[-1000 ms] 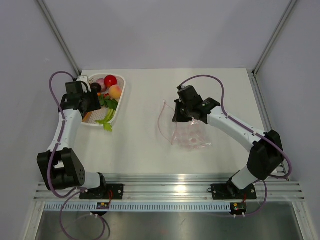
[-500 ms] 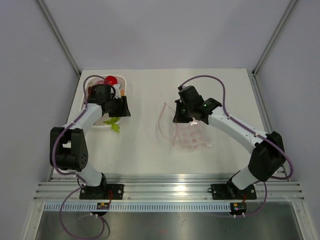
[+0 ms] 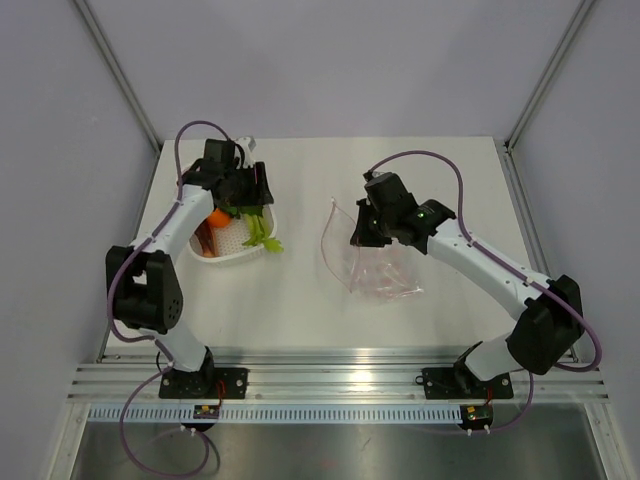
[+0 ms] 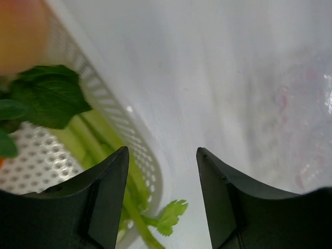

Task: Place the food in the zip-top bag and seal the zipper
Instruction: Adjust the bin at the center of the board.

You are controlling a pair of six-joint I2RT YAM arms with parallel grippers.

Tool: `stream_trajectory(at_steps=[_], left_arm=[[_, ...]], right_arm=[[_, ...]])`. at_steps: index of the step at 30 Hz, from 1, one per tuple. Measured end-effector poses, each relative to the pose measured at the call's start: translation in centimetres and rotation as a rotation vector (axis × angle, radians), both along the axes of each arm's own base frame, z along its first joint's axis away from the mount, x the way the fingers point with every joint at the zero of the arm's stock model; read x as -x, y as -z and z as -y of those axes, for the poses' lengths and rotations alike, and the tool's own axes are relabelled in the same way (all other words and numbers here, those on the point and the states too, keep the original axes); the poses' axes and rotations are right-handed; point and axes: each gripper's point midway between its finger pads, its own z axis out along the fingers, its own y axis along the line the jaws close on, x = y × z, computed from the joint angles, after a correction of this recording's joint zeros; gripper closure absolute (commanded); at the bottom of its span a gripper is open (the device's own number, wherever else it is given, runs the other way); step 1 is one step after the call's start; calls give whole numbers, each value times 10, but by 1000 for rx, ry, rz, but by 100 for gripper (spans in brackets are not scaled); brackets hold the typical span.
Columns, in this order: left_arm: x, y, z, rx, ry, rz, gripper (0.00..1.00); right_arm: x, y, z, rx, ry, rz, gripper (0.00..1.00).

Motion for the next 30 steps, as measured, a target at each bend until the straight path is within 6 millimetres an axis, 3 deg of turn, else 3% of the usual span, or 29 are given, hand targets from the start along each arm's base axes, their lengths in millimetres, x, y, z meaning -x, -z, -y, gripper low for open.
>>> stream_trajectory(at_steps=[3,7,11,17,26,30], left_arm=[[-1,-25,-39,-111,-155,44,42],[16,-48,-105,-195,-419,63,36],[47,-36,-152,-290,-620,30,29],[70,6,-162,-380,-665,-92,32],[77,43,-172,-410,-685,-159,43],[70,58,-176,-409,-687,-179,55]], right_arm=[[1,-2,2,-1,3,6,100],[1,-2,2,0,2,5,100],[2,-1,1,-4,-5,-1,100],[4,0,-1,-8,-17,-9,99],[4,1,-1,-8,-18,-10,99],[4,2,-1,-7,-18,-13,99]])
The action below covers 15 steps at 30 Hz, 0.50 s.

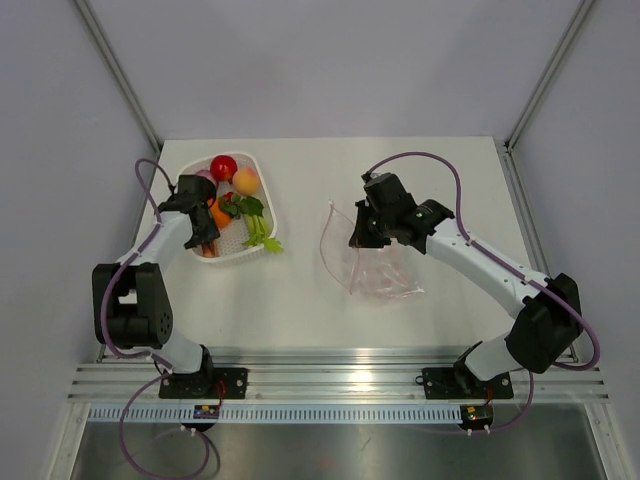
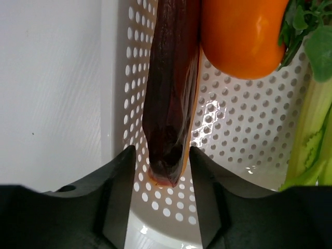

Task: Place the food in the zip-top bag and seal the zipper
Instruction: Adjust the bin at the center of the board, then pick up the fake food from the bin.

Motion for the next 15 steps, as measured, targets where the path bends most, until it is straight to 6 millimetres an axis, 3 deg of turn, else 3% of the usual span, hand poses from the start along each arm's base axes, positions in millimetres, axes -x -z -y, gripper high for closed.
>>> stream_trajectory(at_steps=[3,5,7,11,15], left_arm=[[-2,8,0,5,2,-14,70],[-3,9,1,8,4,-13,88],[-4,6,1,6,7,-6,95],[-2,-9,-1,-5,9,12,100],[-4,-53,-3,-21,18,83,100]], right_arm=[[0,1,0,1,0,-2,99],[0,1,0,1,0,-2,99],[0,1,0,1,0,-2,99],[0,1,0,2,1,-2,99],[0,2,0,4,0,-6,99]])
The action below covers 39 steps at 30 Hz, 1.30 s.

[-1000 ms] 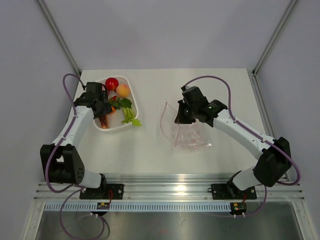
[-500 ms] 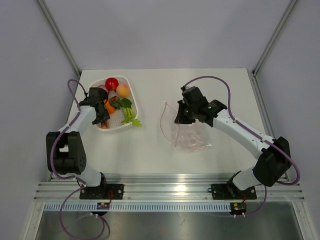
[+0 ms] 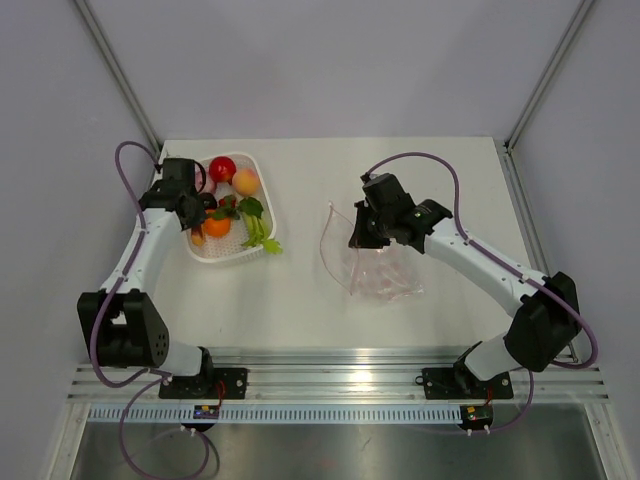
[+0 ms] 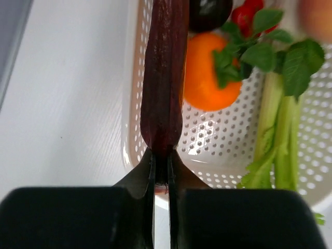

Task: Place the food in the zip-top bag and seal the zipper
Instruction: Pick up the fake food from the bin.

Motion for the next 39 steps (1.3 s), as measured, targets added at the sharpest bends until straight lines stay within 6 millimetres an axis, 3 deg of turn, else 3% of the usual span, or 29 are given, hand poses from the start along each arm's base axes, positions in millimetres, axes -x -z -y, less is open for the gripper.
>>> stream_trajectory(at_steps=[4,7,12,17,20,23,24,25,26,28,29,31,34,39], left_arm=[[-8,-46,-1,-15,16,92,100],[-4,-56,-1,-17,26,108,100],[6,-59,9,15,87,89,100],[3,-59,27,85,163,115,100],[3,-47,39,141,191,137,100],[3,-21,49,207,182,136,100],[4,-12,52,228,171,130,93],[5,-2,54,248,158,122,78],[6,8,56,267,147,109,55],[7,22,61,303,127,88,34],[7,25,63,318,120,81,28],[5,26,65,338,109,82,20],[-3,16,65,338,107,113,21],[-32,-32,49,302,83,201,29]], right_arm=[[-1,7,-1,11,0,-14,99],[-1,10,-1,17,0,-21,99],[-1,10,-1,17,0,-22,99],[-1,10,-1,18,0,-24,99],[-1,10,-1,17,3,-26,99],[-1,11,-1,17,3,-27,99],[-1,11,-1,17,3,-27,99],[-1,11,-1,17,3,-26,99],[-1,11,-1,18,3,-27,99],[-1,11,-1,18,4,-27,98],[-1,11,-1,18,4,-27,99],[-1,11,-1,18,4,-28,98],[-1,11,0,19,4,-28,98],[0,11,0,20,4,-29,98]])
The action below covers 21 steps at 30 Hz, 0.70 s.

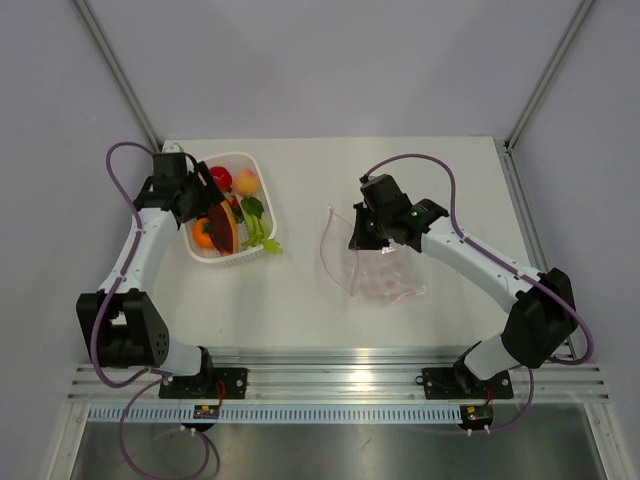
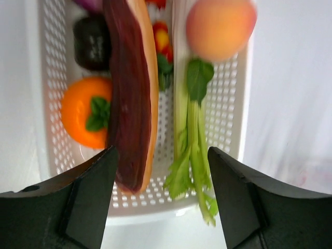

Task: Place the food in the zip-top bag and seal the zipper
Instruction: Pick up the fake food from the bin.

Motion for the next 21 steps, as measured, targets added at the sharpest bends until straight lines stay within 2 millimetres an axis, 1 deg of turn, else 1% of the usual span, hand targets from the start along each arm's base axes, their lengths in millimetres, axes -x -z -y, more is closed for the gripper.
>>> stream_trajectory(at_steps=[3,5,6,7,10,13,15,18,21], left_arm=[[-28,-23,-16,-24,-37,44,34],[-43,-25,-25,-32,-55,41,36],[-49,-22,-28,-33,-60,34,36],[-54,-16,-30,-34,-65,16,37],[-63,12,-35,-30,-73,-58,38],[-66,44,-38,-22,-78,-136,41],[-67,59,-40,-10,-78,-168,42],[-70,68,-46,11,-84,-186,45],[-79,71,-53,28,-90,-179,48]], right_arm=[[0,0,0,1,0,0,98],[0,0,0,2,0,-1,98],[0,0,0,2,0,-1,98],[1,1,1,3,0,-3,98],[1,1,1,6,0,-5,98],[2,2,2,9,1,-9,98],[3,2,3,13,1,-13,98],[4,4,4,18,1,-20,98],[4,3,4,19,1,-20,98]])
